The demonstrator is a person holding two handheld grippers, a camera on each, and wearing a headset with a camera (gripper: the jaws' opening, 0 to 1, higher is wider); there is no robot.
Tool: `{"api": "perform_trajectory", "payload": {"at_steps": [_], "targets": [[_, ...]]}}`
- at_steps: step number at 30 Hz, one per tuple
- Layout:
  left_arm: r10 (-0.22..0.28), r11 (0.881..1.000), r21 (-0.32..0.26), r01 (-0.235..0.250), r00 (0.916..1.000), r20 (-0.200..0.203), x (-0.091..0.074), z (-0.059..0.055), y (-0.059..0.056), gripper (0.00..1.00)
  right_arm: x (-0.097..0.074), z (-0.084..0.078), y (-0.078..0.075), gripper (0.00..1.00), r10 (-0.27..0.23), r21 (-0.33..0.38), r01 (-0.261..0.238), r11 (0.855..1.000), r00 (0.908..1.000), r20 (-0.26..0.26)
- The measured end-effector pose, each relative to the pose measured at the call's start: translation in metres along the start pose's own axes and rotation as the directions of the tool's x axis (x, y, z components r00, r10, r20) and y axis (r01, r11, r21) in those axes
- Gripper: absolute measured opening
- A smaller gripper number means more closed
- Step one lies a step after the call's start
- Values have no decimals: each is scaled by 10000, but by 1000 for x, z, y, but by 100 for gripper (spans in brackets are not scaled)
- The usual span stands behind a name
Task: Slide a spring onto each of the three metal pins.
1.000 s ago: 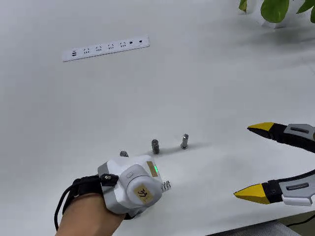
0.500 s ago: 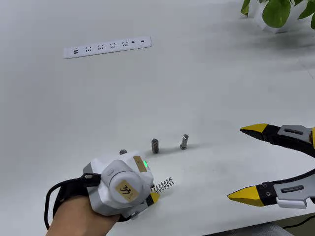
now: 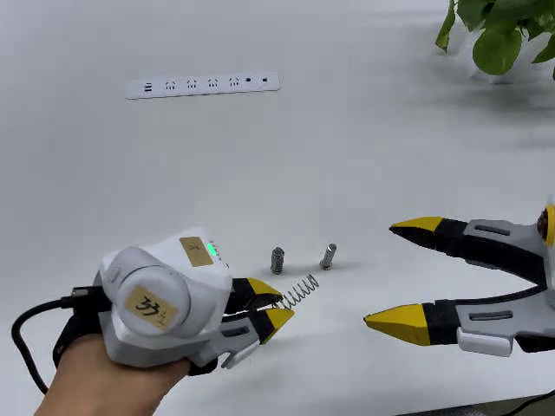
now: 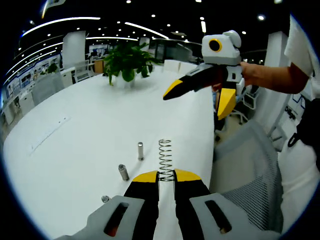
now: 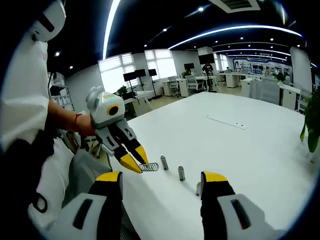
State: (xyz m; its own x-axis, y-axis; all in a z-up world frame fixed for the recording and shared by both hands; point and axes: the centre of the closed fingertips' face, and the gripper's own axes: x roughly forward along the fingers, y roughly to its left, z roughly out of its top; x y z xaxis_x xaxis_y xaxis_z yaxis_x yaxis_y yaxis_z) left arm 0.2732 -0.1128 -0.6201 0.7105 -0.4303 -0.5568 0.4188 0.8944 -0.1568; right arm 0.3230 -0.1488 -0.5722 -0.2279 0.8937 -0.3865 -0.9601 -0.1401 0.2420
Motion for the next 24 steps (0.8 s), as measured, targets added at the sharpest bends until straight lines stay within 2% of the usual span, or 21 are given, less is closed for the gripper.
{"api": "perform_trajectory", "payload": {"at_steps": [4, 7, 12, 19, 21, 24], "targets": [[48, 9996, -271, -25, 9963, 859, -10, 21, -2, 10, 10, 20, 7, 54, 116, 782, -174, 9968, 9971, 748], [66, 9989, -464, 1, 9896, 1435, -17, 33, -3, 10, 18, 33, 11, 46, 147, 1376, -321, 9900, 9919, 1259], [103, 9978, -657, 35, 9780, 2084, -26, 47, -3, 10, 27, 46, 18, 34, 253, 2224, -657, 9727, 9833, 1800], [24, 9970, -753, 183, 9638, 2665, -32, 59, -5, 10, 33, 54, 20, 27, 248, 2896, -885, 9530, 9760, 2165], [-8, 9968, -763, 230, 9604, 2787, -33, 62, -6, 10, 33, 59, 24, 24, 305, 3248, -1102, 9393, 9701, 2410], [-95, 9965, -770, 334, 9563, 2921, -33, 66, -8, 10, 32, 63, 27, 21, 355, 3403, -1265, 9318, 9646, 2615]]}}
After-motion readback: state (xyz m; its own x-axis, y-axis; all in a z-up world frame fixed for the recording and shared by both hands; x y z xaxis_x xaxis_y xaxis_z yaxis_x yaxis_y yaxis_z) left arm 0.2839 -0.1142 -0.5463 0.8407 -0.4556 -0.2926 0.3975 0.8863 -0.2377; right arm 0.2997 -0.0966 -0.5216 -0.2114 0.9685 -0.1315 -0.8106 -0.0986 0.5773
